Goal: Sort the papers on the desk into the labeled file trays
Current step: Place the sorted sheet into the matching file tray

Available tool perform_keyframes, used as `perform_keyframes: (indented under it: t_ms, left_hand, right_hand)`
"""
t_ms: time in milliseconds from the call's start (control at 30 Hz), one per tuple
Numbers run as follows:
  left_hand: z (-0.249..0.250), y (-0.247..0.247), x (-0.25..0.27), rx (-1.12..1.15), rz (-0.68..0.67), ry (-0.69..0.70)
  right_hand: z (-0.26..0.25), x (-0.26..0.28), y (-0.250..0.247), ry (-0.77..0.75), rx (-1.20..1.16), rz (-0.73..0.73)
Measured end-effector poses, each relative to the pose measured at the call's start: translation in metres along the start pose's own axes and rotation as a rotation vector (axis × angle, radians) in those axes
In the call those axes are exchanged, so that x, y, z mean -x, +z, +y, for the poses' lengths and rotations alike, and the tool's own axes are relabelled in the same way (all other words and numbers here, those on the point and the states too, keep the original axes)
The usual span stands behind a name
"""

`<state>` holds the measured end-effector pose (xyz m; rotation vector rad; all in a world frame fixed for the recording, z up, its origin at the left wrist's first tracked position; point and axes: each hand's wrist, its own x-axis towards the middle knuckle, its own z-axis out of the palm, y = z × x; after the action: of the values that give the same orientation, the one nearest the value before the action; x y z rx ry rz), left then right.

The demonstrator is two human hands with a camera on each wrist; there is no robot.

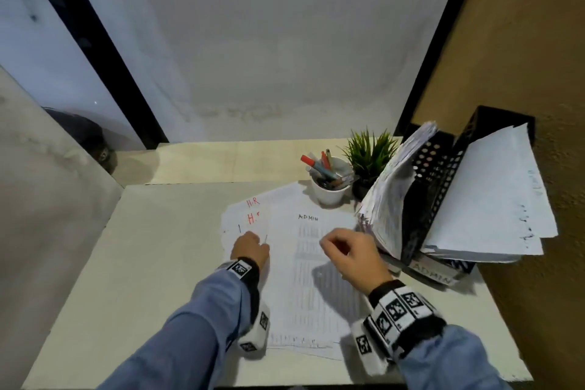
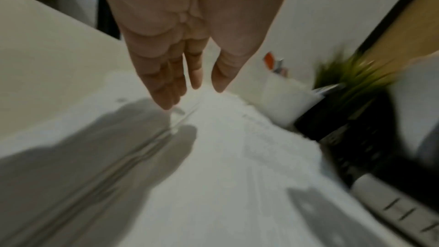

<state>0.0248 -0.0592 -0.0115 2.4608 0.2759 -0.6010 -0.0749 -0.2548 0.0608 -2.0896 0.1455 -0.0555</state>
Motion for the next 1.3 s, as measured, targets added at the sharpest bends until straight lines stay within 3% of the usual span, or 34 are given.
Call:
perform_keyframes:
  t_ms: [67,200,267,400,567,833,1033,1167,1300]
  left_hand:
    - [-0.032,0.003,0.005,-0.059,-0.020,-0.071]
    - [-0.052,0.014,0.021,-0.020,0.018,-0.059]
    - [-0.053,0.018,0.027,0.061,0.034,-0.059]
    - [-0.054,0.025,0.035,0.320,0.031,-0.119]
    - [-0.063,0.019,0.034,0.327,0.099,-0.044]
    - [-0.073,-0.003,0.027,0.516,0.281,-0.111]
    - [-0.077,-0.004,0.021,0.471,0.256,-0.083]
    - [-0.078,-0.001,0.018,0.608,0.200,-0.017]
    - [-0.074,-0.002,0.023,0.761,0.089,-0.068]
  right_hand:
    - [0.027,0.004,0.027,0.159,0.163,-0.064]
    - [0.071,0.007,0.047,0.573,0.345,0.113]
    - [0.081,0.006,0.050,0.701,0.330,0.152]
    - [0.084,0.006,0.049,0.688,0.119,0.243]
    - [0.079,0.001,0.041,0.660,0.034,0.324]
    - [0.088,0.004,0.038,0.553,-0.148,0.313]
    - [0.089,0.006,0.038,0.639,-0.283,0.283]
    - [0.085,0.004,0.036,0.685,-0.277,0.203]
    - [0.088,-0.004,0.036,0.746,-0.173,0.140]
